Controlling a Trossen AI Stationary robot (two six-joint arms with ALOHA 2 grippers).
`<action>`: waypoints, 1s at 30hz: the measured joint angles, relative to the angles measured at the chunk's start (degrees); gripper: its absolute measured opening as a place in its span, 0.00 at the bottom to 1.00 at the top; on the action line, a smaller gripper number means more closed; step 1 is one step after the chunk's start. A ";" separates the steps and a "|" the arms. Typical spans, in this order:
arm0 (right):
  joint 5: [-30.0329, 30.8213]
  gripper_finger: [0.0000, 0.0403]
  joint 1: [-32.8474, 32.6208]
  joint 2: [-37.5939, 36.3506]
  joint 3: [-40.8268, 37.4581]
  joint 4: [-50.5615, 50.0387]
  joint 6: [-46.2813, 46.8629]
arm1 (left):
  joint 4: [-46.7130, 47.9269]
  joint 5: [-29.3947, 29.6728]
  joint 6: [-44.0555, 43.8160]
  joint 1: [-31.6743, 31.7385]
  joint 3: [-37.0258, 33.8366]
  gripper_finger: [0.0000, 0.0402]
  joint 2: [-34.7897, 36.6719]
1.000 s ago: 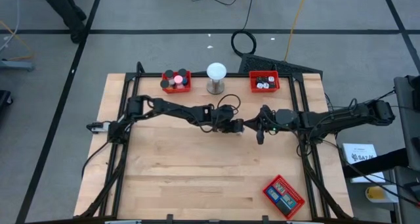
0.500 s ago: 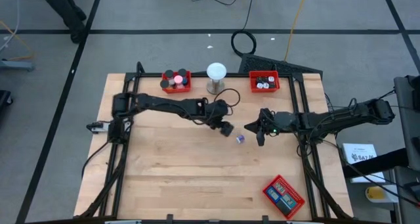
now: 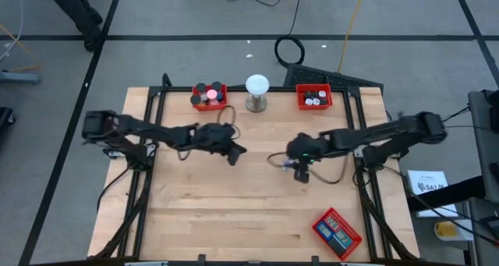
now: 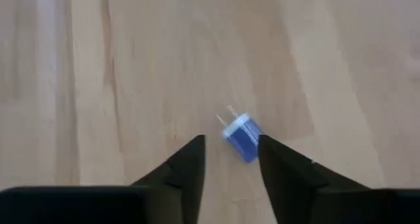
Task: Pick & Place Office items
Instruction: Put the blue charger adapter into the top right red bin
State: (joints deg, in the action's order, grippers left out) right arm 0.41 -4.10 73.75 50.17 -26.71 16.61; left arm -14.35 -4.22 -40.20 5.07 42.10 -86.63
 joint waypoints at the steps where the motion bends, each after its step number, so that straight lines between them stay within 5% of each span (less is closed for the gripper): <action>1: -0.67 0.36 0.00 3.05 2.57 -1.90 -2.29 | -2.09 0.68 -0.90 0.04 -2.37 0.02 1.44; 12: -0.45 0.57 -0.83 28.58 27.27 -23.20 -27.74 | -5.44 1.25 -3.48 0.04 -13.80 0.06 6.68; 19: 3.28 0.54 -1.64 33.16 27.95 -26.23 -31.64 | -5.42 0.22 -0.16 0.04 -13.94 0.01 6.68; 30: 4.06 0.48 -1.53 36.21 27.87 -25.95 -32.33 | -5.23 0.20 0.06 -0.07 -13.94 0.06 6.68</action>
State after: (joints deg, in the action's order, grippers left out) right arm 4.47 -5.63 109.96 78.04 -52.67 -15.72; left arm -19.58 -4.01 -40.14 4.99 28.16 -79.95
